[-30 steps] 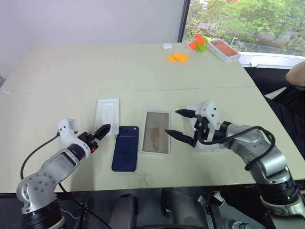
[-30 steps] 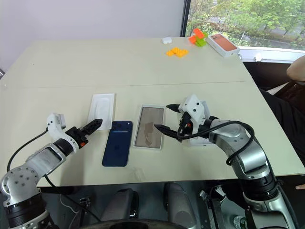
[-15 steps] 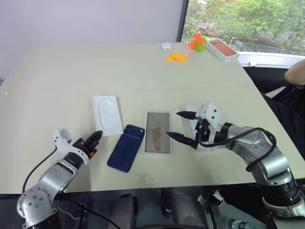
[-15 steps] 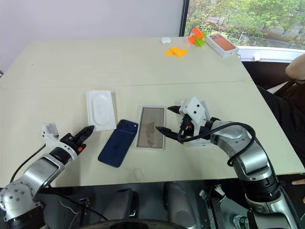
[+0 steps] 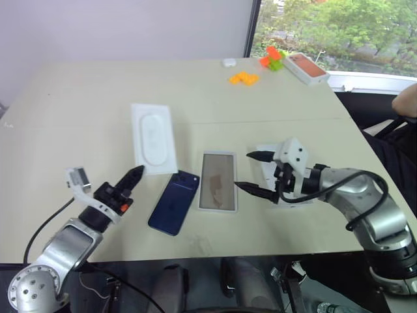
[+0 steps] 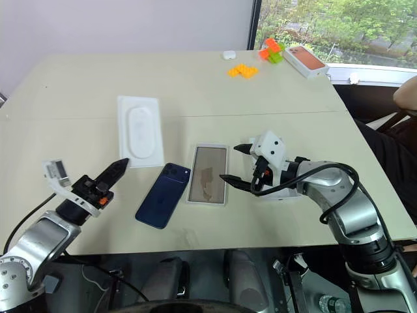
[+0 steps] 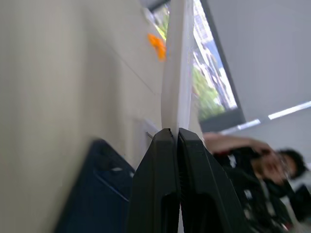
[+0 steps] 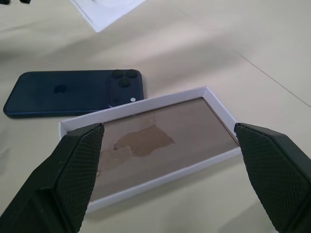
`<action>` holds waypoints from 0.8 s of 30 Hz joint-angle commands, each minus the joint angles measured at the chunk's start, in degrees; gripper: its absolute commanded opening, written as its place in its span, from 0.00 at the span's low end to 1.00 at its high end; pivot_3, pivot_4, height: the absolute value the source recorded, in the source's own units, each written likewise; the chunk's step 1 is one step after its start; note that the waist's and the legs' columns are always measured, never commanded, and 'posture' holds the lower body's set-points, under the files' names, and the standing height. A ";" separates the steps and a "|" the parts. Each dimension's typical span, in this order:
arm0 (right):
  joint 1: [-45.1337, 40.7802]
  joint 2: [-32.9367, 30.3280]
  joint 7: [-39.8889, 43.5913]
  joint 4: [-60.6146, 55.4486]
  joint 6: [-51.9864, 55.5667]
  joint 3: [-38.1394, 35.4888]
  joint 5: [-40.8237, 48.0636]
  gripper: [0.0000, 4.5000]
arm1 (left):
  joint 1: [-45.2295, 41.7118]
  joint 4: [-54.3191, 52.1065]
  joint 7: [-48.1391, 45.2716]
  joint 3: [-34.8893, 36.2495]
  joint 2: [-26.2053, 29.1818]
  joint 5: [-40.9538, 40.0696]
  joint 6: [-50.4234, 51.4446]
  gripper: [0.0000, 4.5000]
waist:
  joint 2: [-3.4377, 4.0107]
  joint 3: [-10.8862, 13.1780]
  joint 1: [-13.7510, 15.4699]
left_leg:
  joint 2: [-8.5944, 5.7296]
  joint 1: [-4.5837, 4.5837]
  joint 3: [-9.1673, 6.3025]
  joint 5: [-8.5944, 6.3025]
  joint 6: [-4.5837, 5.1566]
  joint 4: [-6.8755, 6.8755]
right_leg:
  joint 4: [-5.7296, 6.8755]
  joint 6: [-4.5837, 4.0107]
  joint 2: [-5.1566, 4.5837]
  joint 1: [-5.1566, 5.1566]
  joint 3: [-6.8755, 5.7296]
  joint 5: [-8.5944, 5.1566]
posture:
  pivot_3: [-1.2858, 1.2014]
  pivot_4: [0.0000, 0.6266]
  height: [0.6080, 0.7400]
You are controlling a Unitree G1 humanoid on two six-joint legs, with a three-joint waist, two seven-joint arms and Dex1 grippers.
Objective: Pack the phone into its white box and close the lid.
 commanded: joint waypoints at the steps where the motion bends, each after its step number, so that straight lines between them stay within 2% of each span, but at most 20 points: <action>1: 1.09 -1.75 1.04 -0.68 -1.74 -2.33 -0.12 1.00 | -1.25 -2.81 2.71 -8.70 2.68 -0.37 1.46 0.01 | 0.00 0.00 0.04 | 0.00 0.00 -0.01 0.00 0.00 0.00 | 0.00 0.00 0.01 0.00 0.00 0.00 | 0.52 0.24 1.00; 7: 2.39 -2.40 0.40 -1.52 -1.61 -3.47 0.07 1.00 | -3.46 -2.10 10.09 -17.32 5.06 -0.12 0.12 0.01 | 0.00 0.00 -0.19 | 0.03 -0.02 0.01 0.00 0.00 -0.01 | 0.02 0.00 0.09 0.00 0.03 0.00 | 0.52 0.24 1.00; 17: 2.51 -2.00 -0.15 -1.70 -1.58 -3.51 0.00 1.00 | -5.69 -2.20 20.73 -21.56 7.94 -4.34 -3.30 0.01 | 0.01 0.00 0.00 | 0.05 0.00 -0.01 0.00 0.00 -0.01 | 0.04 -0.01 0.08 0.00 0.02 0.00 | 0.52 0.24 1.00; 24: 1.87 -1.71 -0.19 -1.35 -1.63 -2.94 -0.07 1.00 | -7.78 -2.90 23.63 -23.54 8.60 -6.79 -5.70 0.01 | 0.01 0.00 0.03 | 0.01 -0.01 0.01 0.00 0.00 -0.01 | 0.02 -0.01 0.05 0.00 0.02 0.00 | 0.52 0.24 1.00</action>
